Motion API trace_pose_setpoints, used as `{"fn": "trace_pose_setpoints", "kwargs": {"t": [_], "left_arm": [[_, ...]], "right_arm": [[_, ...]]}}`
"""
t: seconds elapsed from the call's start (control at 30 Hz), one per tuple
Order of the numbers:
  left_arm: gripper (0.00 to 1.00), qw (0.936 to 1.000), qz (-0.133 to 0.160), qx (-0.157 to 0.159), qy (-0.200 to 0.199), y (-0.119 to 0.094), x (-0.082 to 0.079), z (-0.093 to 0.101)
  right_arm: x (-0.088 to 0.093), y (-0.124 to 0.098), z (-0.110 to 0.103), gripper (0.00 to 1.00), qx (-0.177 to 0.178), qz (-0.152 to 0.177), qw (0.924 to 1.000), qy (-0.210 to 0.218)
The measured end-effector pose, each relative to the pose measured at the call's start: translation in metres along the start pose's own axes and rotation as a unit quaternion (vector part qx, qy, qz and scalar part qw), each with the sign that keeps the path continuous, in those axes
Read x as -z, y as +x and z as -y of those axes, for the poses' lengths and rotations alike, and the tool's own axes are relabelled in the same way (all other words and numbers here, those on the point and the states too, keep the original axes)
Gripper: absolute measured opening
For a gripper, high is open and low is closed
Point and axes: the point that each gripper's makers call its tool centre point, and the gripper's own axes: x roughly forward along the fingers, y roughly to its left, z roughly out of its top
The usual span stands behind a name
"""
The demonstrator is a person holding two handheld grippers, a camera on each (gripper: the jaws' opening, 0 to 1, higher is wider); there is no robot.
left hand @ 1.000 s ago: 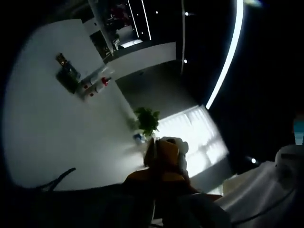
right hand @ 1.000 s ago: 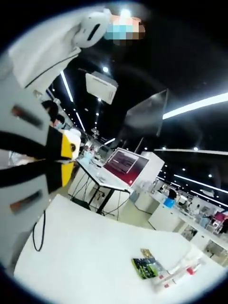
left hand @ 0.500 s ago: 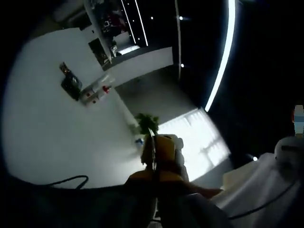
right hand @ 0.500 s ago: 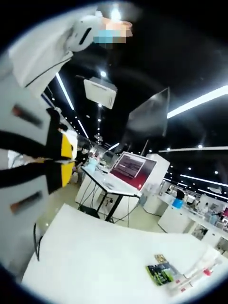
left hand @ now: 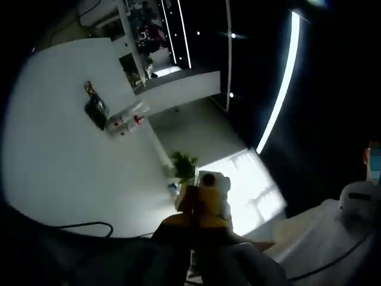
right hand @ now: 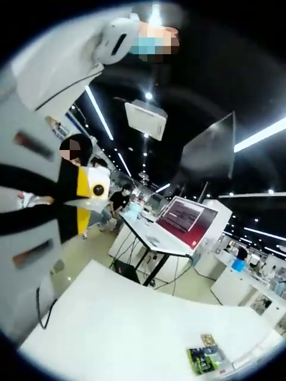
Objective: Arrange the skincare products in the storage area until every visible bottle or jar stands upright without overlapping.
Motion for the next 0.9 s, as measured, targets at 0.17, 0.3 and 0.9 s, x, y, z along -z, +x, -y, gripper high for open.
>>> {"fn": "trace_pose_setpoints", "kwargs": {"t": [0.17,0.3,0.9], "left_arm": [[0.05,0.9996,0.012,-0.008,0.025,0.002,-0.004,-0.003],[0.04,0.9997,0.02,-0.002,0.017,0.004,-0.008,-0.002],[0.0,0.9996,-0.028,0.001,-0.001,0.019,-0.005,-0.006]], "right_arm": [[-0.004,-0.005,0.001,0.02,0.0,0.016,0.9998,0.01],[-0.011,-0.014,0.002,0.02,0.0,0.039,0.9992,0.012],[-0.026,-0.042,0.013,0.05,0.01,0.096,0.9945,0.04]]}}
